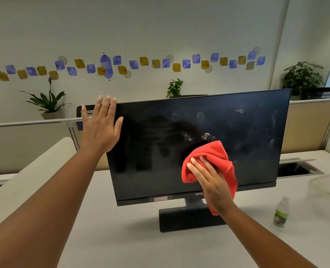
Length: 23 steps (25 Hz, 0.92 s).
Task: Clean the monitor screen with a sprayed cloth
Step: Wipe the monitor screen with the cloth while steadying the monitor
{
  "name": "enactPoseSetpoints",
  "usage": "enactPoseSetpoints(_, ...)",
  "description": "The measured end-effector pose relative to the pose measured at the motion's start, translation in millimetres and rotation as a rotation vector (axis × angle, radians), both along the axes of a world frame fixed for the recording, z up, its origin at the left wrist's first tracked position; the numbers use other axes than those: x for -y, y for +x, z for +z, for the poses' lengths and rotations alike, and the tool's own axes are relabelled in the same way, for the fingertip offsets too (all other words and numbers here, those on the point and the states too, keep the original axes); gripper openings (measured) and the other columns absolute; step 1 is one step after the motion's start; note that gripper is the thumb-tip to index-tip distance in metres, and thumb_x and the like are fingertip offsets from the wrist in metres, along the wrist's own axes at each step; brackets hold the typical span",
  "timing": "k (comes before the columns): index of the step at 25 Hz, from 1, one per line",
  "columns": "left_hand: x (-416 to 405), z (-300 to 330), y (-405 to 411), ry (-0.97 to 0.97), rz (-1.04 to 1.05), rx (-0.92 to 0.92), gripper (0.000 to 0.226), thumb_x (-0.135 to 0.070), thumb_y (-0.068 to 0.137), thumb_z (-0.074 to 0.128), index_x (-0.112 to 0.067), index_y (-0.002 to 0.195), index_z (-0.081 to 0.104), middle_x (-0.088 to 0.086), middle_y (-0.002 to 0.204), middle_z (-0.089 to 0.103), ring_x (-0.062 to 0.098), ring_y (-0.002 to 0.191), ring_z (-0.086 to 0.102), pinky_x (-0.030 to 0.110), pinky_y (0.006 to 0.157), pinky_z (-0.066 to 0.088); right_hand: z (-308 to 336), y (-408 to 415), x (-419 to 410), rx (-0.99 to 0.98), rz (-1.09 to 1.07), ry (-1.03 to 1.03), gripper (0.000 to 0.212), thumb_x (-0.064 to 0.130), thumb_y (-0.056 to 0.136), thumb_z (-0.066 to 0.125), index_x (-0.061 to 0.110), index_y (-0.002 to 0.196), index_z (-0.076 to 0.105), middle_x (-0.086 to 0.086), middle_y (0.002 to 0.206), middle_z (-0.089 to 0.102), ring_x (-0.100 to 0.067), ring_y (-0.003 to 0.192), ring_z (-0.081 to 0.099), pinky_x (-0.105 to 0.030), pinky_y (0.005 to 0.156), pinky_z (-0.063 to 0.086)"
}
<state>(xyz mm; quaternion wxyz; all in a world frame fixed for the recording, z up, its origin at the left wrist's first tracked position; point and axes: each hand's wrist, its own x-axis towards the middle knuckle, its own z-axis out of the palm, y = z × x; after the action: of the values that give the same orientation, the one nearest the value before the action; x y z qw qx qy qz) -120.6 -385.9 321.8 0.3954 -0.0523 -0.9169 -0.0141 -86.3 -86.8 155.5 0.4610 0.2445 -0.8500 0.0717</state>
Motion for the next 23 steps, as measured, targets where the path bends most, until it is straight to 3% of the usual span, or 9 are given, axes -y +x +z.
enactPoseSetpoints(5,-26,0,-11,0.006,-0.089,-0.012,0.056,-0.036,0.096,0.025,-0.013,0.144,0.008,0.007,0.155,0.012,0.017,0.143,0.002,0.045,0.115,-0.002,71,-30,70,-0.206,0.006,-0.325,0.055,0.000,0.088,0.045,0.021,0.138,0.033,-0.009,0.141,0.045,-0.028,0.135,0.033,-0.043,0.109,0.030)
enactPoseSetpoints(8,-33,-3,-14,0.020,-0.125,-0.040,0.060,-0.039,0.091,0.019,-0.011,0.144,0.011,0.008,0.154,0.016,0.017,0.143,0.004,0.039,0.115,-0.005,84,-48,103,-0.151,0.008,-0.255,0.058,0.003,0.083,0.056,0.025,0.135,0.040,-0.012,0.143,0.043,-0.029,0.138,0.027,-0.046,0.110,0.023)
enactPoseSetpoints(11,-33,-5,-16,0.086,-0.159,-0.053,0.062,-0.043,0.089,0.014,-0.010,0.142,0.021,0.009,0.151,0.025,0.018,0.143,0.008,0.036,0.115,-0.006,76,-62,110,-0.057,0.053,-0.080,0.058,0.035,0.084,0.061,0.028,0.137,0.040,-0.007,0.149,0.032,-0.027,0.136,0.034,-0.044,0.104,0.041)
enactPoseSetpoints(14,-33,-7,-19,0.107,-0.180,-0.067,0.069,-0.050,0.087,0.008,-0.010,0.142,0.021,0.009,0.151,0.025,0.016,0.143,0.005,0.037,0.116,-0.006,89,-75,104,-0.114,0.061,-0.041,0.056,0.044,0.085,0.053,0.032,0.138,0.037,-0.003,0.149,0.035,-0.021,0.134,0.038,-0.037,0.096,0.048)
enactPoseSetpoints(18,-40,-12,-22,0.075,-0.123,-0.096,0.069,-0.049,0.087,0.009,-0.009,0.143,0.016,0.009,0.154,0.017,0.012,0.140,-0.005,0.039,0.115,-0.009,101,-86,89,-0.189,-0.020,-0.093,0.054,0.042,0.086,0.045,0.033,0.138,0.036,-0.001,0.149,0.034,-0.017,0.141,0.015,-0.042,0.112,0.024)
enactPoseSetpoints(21,-42,-17,-24,0.045,-0.038,-0.101,0.069,-0.049,0.087,0.011,-0.011,0.144,0.010,0.007,0.155,0.011,0.012,0.139,-0.010,0.041,0.114,-0.012,108,-90,65,-0.242,-0.155,-0.201,0.054,0.042,0.084,0.042,0.031,0.137,0.040,-0.004,0.146,0.039,-0.020,0.138,0.020,-0.035,0.114,-0.007)
enactPoseSetpoints(23,-43,-18,-25,0.020,-0.001,-0.098,0.068,-0.050,0.087,0.011,-0.013,0.144,0.007,0.006,0.156,0.008,0.013,0.140,-0.010,0.043,0.113,-0.013,110,-91,45,-0.235,-0.214,-0.252,0.054,0.042,0.084,0.042,0.031,0.137,0.039,-0.006,0.147,0.039,-0.021,0.137,0.020,-0.044,0.110,-0.003)
